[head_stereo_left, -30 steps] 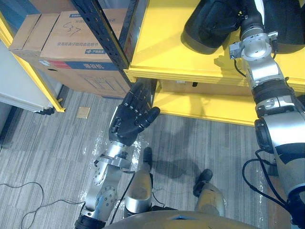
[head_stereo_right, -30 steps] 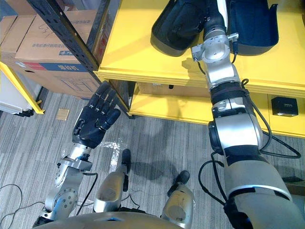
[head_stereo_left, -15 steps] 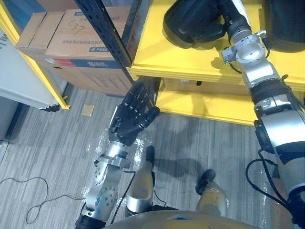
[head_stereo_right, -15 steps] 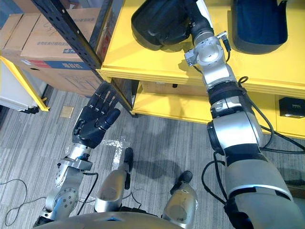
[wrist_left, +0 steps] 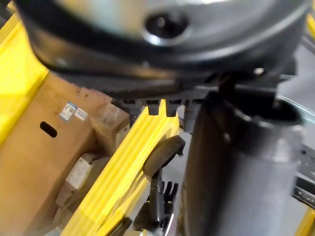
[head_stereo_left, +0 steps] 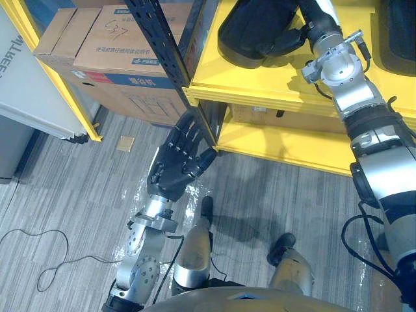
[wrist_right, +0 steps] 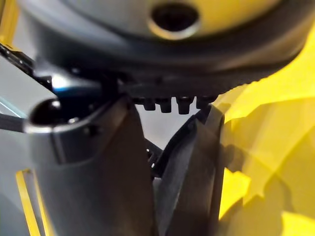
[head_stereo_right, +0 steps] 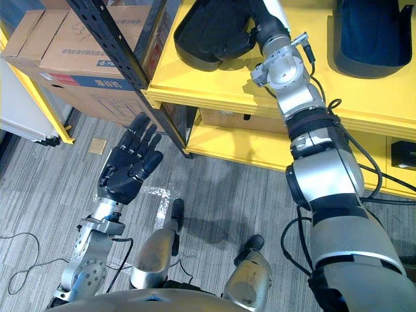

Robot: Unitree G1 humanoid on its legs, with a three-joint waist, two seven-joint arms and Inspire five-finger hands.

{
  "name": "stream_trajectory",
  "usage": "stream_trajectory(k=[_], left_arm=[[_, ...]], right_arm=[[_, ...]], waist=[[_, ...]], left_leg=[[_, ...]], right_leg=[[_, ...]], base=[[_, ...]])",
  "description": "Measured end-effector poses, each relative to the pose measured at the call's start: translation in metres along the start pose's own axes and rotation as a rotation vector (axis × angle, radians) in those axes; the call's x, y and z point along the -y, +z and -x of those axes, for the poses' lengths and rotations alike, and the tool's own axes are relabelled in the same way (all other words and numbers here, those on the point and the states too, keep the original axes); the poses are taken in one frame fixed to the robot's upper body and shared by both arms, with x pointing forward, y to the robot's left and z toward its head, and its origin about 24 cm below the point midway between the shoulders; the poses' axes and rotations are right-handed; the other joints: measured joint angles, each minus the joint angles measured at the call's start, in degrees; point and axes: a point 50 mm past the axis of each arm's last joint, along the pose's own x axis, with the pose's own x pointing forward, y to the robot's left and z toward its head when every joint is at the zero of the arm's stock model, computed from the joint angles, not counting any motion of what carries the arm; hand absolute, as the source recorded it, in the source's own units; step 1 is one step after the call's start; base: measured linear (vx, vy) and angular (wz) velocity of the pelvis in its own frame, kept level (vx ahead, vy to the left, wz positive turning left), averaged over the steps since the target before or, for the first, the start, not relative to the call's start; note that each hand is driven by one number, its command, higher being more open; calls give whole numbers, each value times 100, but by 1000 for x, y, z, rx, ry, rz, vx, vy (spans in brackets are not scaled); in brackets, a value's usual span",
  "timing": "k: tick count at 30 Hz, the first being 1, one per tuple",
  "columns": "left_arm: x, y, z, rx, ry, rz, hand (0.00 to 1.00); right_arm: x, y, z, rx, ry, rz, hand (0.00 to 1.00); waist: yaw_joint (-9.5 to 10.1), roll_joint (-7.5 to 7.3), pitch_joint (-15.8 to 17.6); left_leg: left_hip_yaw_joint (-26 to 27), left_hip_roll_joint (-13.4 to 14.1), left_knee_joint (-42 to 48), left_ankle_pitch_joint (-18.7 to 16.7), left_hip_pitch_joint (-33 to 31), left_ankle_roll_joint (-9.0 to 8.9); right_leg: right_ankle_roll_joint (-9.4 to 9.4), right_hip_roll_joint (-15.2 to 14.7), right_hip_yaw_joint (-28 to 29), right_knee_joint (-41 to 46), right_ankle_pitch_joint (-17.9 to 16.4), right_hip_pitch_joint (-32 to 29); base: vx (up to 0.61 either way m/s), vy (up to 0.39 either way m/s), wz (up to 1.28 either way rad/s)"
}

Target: Walk over and take three plastic housings, then place them on the shelf

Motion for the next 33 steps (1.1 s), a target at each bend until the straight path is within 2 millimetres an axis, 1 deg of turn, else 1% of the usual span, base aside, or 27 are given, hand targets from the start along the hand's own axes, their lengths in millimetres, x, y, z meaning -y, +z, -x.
stream_trajectory(k=[4,7,9,10,11,12,13,14,15,16,17,18,19,20,22,24,27,29,31,33], left_arm=[[2,-5,4,-23,-5,12,100],[2,-8,9,-53,-8,10,100],[2,-8,9,-54,-16,6,100],[2,-8,8,-53,-19,8,100],[3,-9,9,-53,-22,11,100],[3,-9,9,-54,-25,12,100],[3,-9,10,-55,-32,12,100],[3,-10,12,-60,-33,14,100],[2,-10,13,-63,-29,15,100],[1,-11,16,-70,-21,16,100],[1,-11,16,-70,-23,16,100],[0,-11,17,-73,-22,15,100],[-2,-11,20,-83,-12,14,100],[-3,-11,21,-88,-5,13,100],[-5,-12,25,-101,16,15,100],[-7,-14,30,-118,36,21,100],[-10,-15,37,-133,66,16,100],[-11,-15,39,-134,75,14,100],[-12,-15,40,-133,80,13,100],[-13,-16,42,-139,88,15,100]], right_arm=[[16,-3,2,3,-76,47,100],[26,5,1,50,-127,20,100],[35,20,1,129,-155,5,100],[39,32,2,195,-167,-19,100],[40,43,4,265,-165,-42,100],[39,49,6,302,-159,-59,100],[36,58,11,370,-138,-77,100],[28,63,18,428,-100,-95,100],[23,64,22,449,-75,-107,100],[6,61,33,477,16,-120,100],[0,59,37,477,49,-124,100],[-8,56,41,472,83,-130,100],[-24,47,49,453,155,-149,100],[-35,42,55,439,206,-159,100],[-58,29,66,387,304,-192,100],[-72,15,74,317,381,-202,100],[-85,3,82,255,456,-193,100],[-91,1,85,240,479,-191,100],[-94,0,86,233,483,-175,100],[-96,-3,86,222,473,-154,100]], waist=[[-11,-4,-2],[-20,-20,-9],[-35,-25,-12],[-53,-25,-12],[-80,-26,-15],[-102,-29,-22],[-137,-46,-102],[-160,-78,-263],[-164,-107,-339],[-179,-188,-484],[-181,-214,-509],[-187,-243,-542],[-189,-294,-675],[-185,-313,-724],[-188,-318,-774],[-189,-308,-808],[-184,-326,-817],[-175,-327,-818],[-166,-329,-820],[-167,-355,-907]], left_leg=[[38,26,-163,79,141,-11],[102,79,-233,82,281,-15],[131,111,-299,87,368,-21],[153,102,-306,93,430,-30],[199,89,-319,94,529,-30],[204,82,-331,95,579,-30],[210,70,-375,94,635,-30],[209,61,-416,94,634,-30],[212,54,-423,94,635,-31],[227,27,-424,94,733,-31],[242,17,-424,93,782,-32],[245,7,-424,91,822,-34],[250,2,-425,79,839,-39],[254,2,-425,74,863,-39],[274,10,-426,32,930,-39],[334,10,-427,-38,936,-13],[382,3,-427,-83,919,8],[395,4,-427,-84,903,6],[394,7,-428,-83,872,9],[368,6,-427,-69,758,25]], right_leg=[[20,51,4,-112,41,95],[33,147,18,-309,117,242],[30,201,18,-405,150,319],[31,202,8,-451,166,389],[50,203,6,-528,184,503],[71,208,-8,-586,198,582],[97,213,-45,-681,217,667],[113,230,-84,-791,256,712],[121,233,-88,-838,274,726],[157,240,-116,-1000,322,899],[162,239,-120,-1042,330,963],[174,241,-136,-1096,339,1036],[185,257,-158,-1183,364,1102],[187,268,-161,-1226,383,1138],[194,302,-168,-1341,445,1245],[206,316,-195,-1432,510,1301],[200,343,-190,-1604,644,1334],[199,353,-193,-1649,687,1336],[207,367,-204,-1693,715,1331],[195,370,-244,-1709,734,1254]], base=[[1,-6,-3],[20,-6,-11],[24,-11,-8],[31,-7,-7],[34,-4,-5],[38,0,0],[55,3,8],[47,3,7],[82,5,5],[79,3,0],[85,1,2],[36,-9,3],[14,-11,3],[0,0,0],[-20,-8,-1],[-60,-8,3],[-77,3,-3],[-68,-6,-1],[-59,-10,3],[-36,-6,8]])
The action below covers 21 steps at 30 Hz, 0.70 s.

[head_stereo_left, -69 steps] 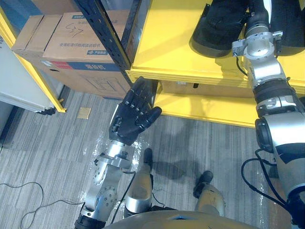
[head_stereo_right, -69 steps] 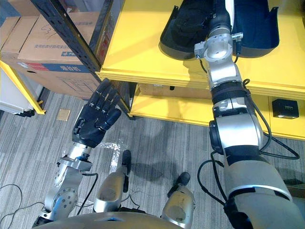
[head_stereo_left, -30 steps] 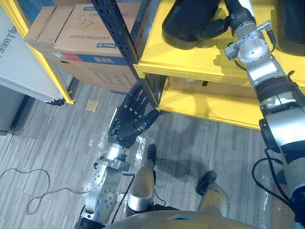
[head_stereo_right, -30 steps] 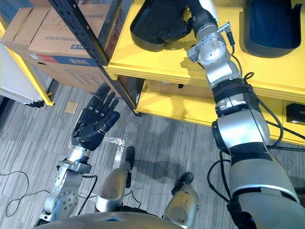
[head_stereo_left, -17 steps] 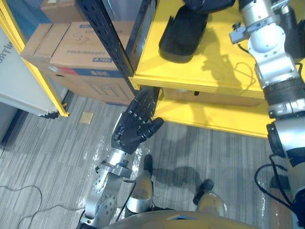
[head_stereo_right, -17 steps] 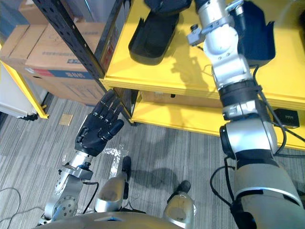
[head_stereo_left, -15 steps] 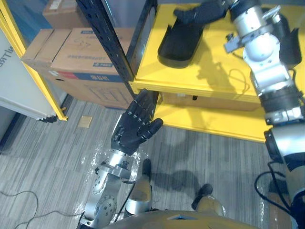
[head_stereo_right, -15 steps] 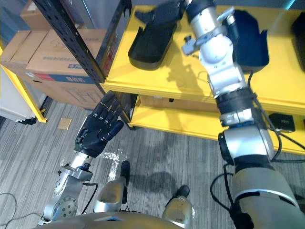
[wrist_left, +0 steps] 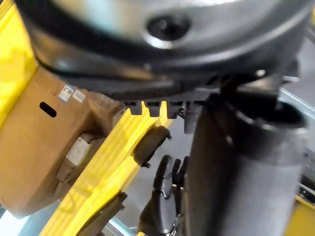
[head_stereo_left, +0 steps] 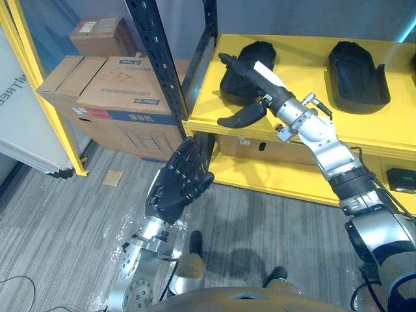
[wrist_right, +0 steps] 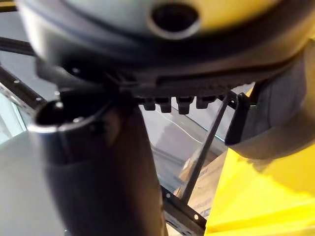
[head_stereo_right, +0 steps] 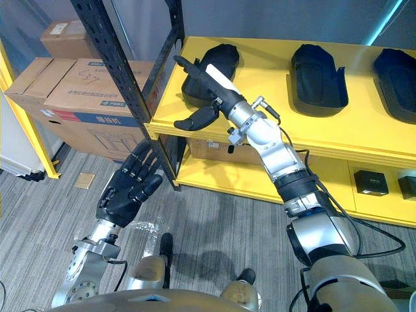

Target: Walk over and take three plastic housings, then place them on the shelf

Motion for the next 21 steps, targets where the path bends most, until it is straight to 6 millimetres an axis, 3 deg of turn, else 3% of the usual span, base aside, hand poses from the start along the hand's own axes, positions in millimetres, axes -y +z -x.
stream_trajectory(k=[11,21], left_arm=[[2,-2,0,7,4,18,100],[6,-4,0,2,-30,34,100]], right_arm=[[11,-28,8,-133,-248,111,100],[20,-34,8,-169,-344,194,100]], waist=[[118,-14,-26],[143,-5,-22]], left_leg=[[-101,-11,34,96,-225,43],[-126,-24,36,108,-261,46]], right_leg=[[-20,0,-71,40,24,-142],[-45,-75,-72,306,-112,-267]], base=[[-3,-8,4],[-2,-2,1]])
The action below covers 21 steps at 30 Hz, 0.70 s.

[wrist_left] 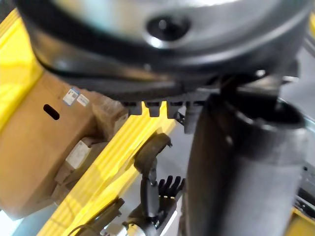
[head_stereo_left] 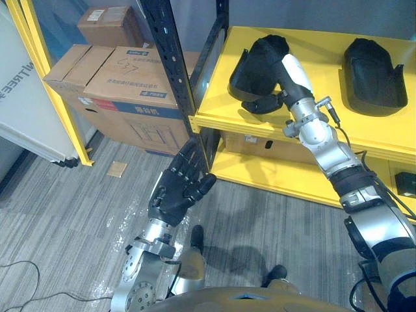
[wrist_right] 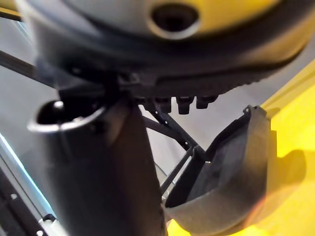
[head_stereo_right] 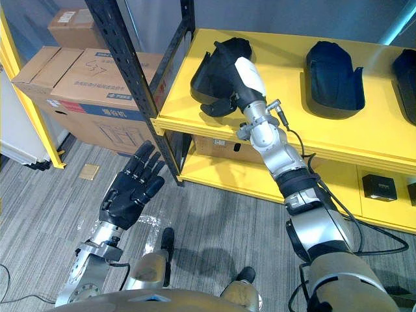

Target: Walk over and take three plastic housings, then place them on the shelf

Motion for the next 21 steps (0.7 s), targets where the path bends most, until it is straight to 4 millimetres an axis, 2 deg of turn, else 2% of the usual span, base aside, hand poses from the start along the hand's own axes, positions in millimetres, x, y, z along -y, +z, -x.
stream_trajectory(k=[9,21], left_arm=[[1,0,0,-2,-14,-3,100],[2,-5,0,-40,-37,-10,100]], right_arm=[[-5,-13,0,-57,22,66,100],[3,-23,-8,-122,-52,201,100]], waist=[[6,7,4],[55,14,9]], left_leg=[[-52,5,-3,-5,-42,12],[-74,10,-6,-6,-92,33]], right_leg=[[-10,-3,-67,32,-18,-7],[-5,2,-85,21,-13,-22]], base=[[-15,-10,2],[-4,-3,1]])
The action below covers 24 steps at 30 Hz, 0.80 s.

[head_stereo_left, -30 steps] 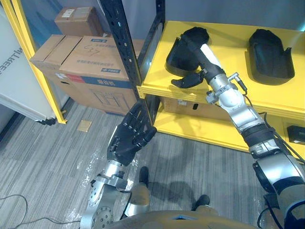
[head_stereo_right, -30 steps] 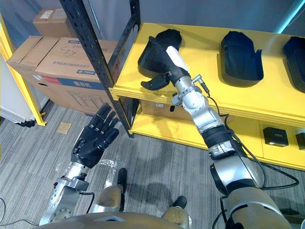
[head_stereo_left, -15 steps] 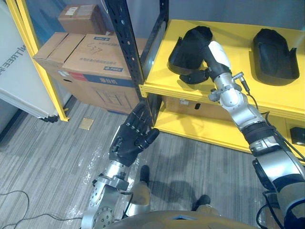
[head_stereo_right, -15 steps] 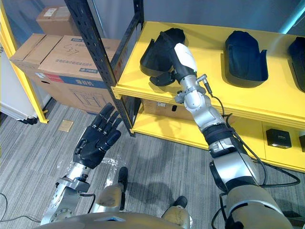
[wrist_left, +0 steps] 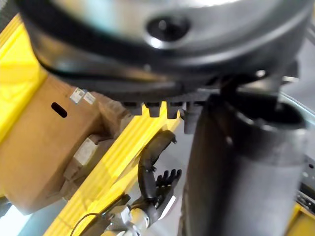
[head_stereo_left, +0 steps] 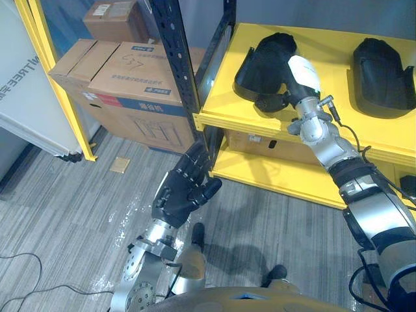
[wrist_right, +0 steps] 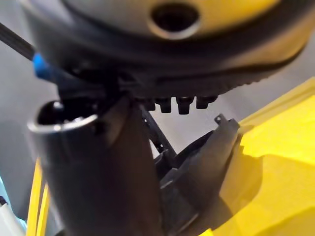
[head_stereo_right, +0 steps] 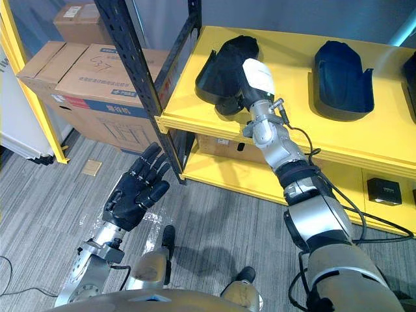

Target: Walk over and take three plastic housings, then place them on the shelf

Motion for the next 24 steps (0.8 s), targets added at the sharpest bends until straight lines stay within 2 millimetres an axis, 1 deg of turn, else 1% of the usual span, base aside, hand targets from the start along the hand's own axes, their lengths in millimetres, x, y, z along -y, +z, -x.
stream_trajectory(k=[5,9,14,24], left_arm=[[-2,-6,1,-24,11,8,100],[1,-9,0,-33,2,16,100],[3,-7,-6,-23,-17,12,100],[3,-7,-5,-25,-10,13,100]], right_arm=[[2,-6,0,-40,-44,26,100],[5,-7,-1,-50,-79,53,100],[7,-8,-2,-56,-93,60,100],[9,-9,-2,-68,-100,41,100]], waist=[[-2,21,11],[-7,36,19],[-24,43,22],[-53,44,22]], left_leg=[[2,1,0,-20,-5,31],[2,1,0,-21,-11,32],[12,1,-1,-18,-11,27],[79,1,-9,-6,28,8]], right_leg=[[0,1,-5,-6,0,-1],[1,1,-17,-11,0,-2],[1,2,-17,-22,1,-2],[27,16,36,-93,24,22]], base=[[0,0,0],[0,0,0],[0,0,0],[0,0,-1]])
